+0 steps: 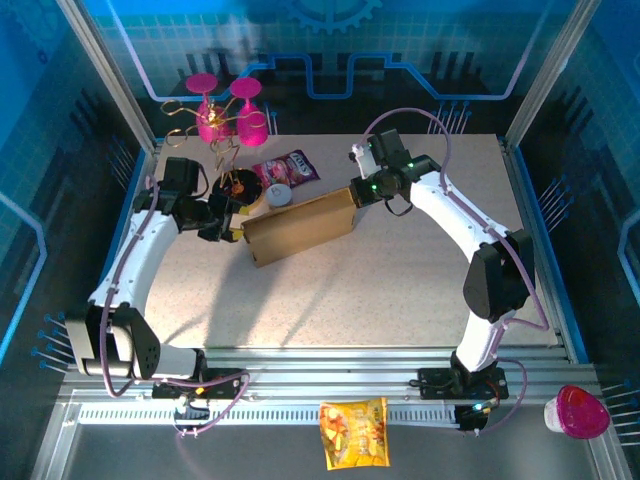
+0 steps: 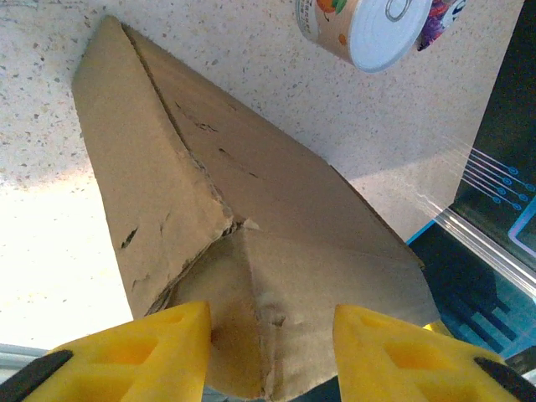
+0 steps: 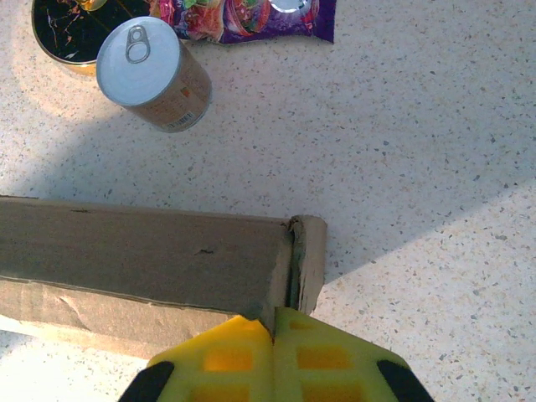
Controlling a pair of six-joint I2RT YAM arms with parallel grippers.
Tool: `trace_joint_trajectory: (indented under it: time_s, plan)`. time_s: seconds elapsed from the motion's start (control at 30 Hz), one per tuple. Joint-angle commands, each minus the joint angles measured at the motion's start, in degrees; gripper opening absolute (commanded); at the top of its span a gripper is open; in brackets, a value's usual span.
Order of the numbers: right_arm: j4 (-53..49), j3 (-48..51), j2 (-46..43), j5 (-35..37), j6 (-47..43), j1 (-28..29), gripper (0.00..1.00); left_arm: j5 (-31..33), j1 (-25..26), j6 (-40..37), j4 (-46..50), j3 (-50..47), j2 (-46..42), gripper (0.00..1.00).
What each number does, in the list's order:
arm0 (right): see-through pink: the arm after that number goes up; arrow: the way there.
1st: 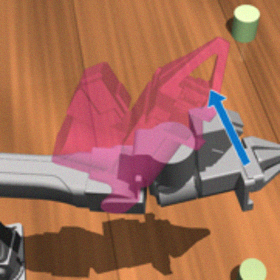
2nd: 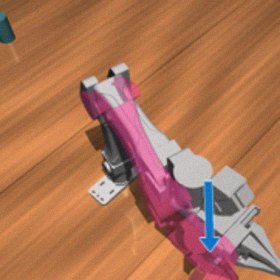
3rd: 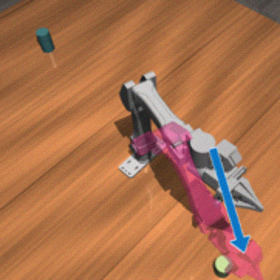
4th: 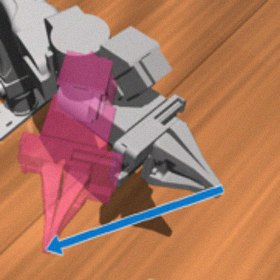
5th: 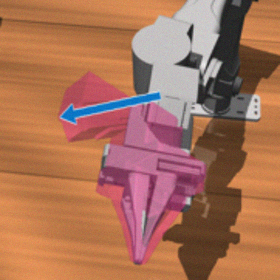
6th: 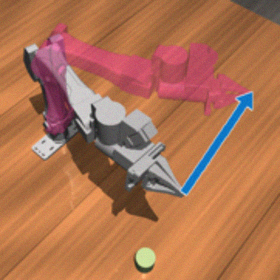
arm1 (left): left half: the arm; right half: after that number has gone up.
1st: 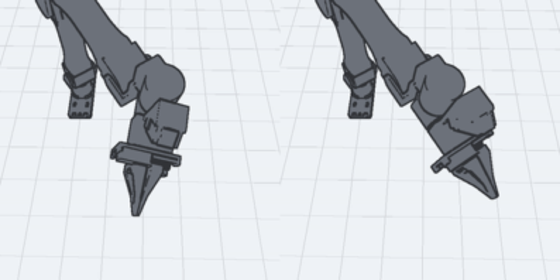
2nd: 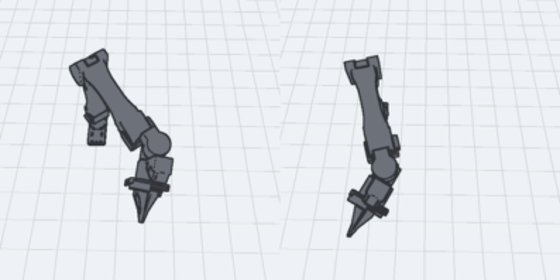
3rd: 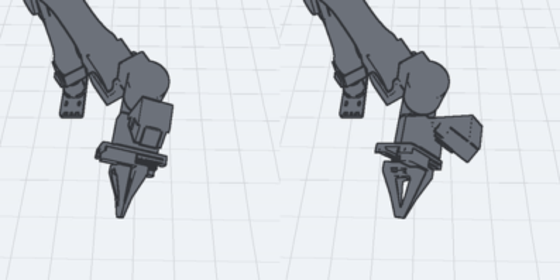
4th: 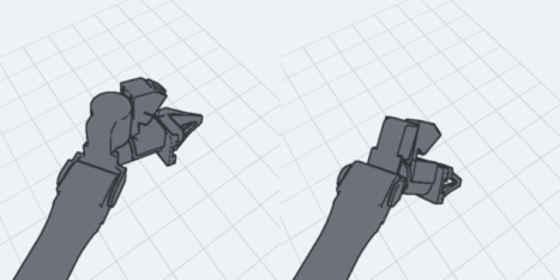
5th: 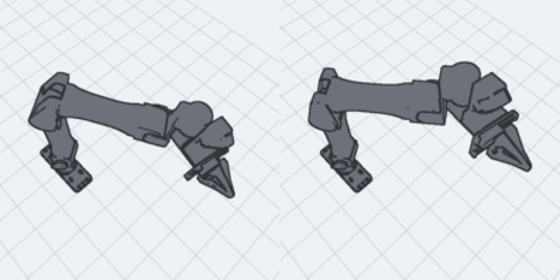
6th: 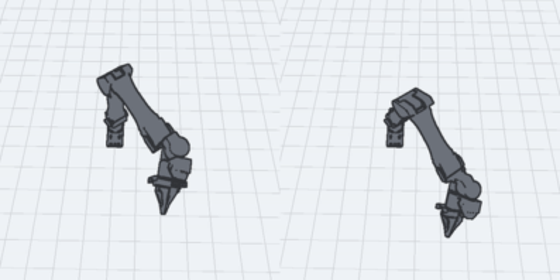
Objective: Fold the paper box
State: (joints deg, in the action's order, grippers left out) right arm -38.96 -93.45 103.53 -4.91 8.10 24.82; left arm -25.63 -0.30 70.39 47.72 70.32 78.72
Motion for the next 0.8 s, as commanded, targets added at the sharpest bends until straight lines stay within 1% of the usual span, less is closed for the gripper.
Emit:
trace_joint_trajectory:
  time_s: [0.0, 0.07, 0.27, 0.43, 0.57, 0.77]
  plan:
    - [-3.49, -0.15, 2.04, -0.02, -0.14, 0.89, 0.00, -2.83, 0.08, 1.45, -0.05, -1.53, -1.64, 0.40]
    - [-3.49, -0.11, 2.11, 0.03, -0.03, 0.93, 0.00, -2.94, 0.20, 1.59, -0.59, -2.35, -1.64, 0.38]
    - [-3.67, -0.26, 1.96, 0.07, -0.18, 0.84, 0.00, -3.29, 0.30, 2.12, -1.98, -4.33, -1.80, 0.36]
    - [-3.62, -0.16, 1.92, -0.01, -0.06, 0.84, 0.00, -2.87, 0.34, 1.62, -2.25, -4.85, -1.81, 0.31]
    - [-3.58, -0.15, 1.82, -0.02, -0.19, 0.93, 0.00, -2.09, 0.39, 0.14, -2.22, -5.55, -1.82, 0.24]
    - [-2.73, 0.86, 1.18, 1.01, -2.57, 1.52, 0.00, -0.84, 0.38, -2.61, -1.75, -5.40, -1.29, 0.22]
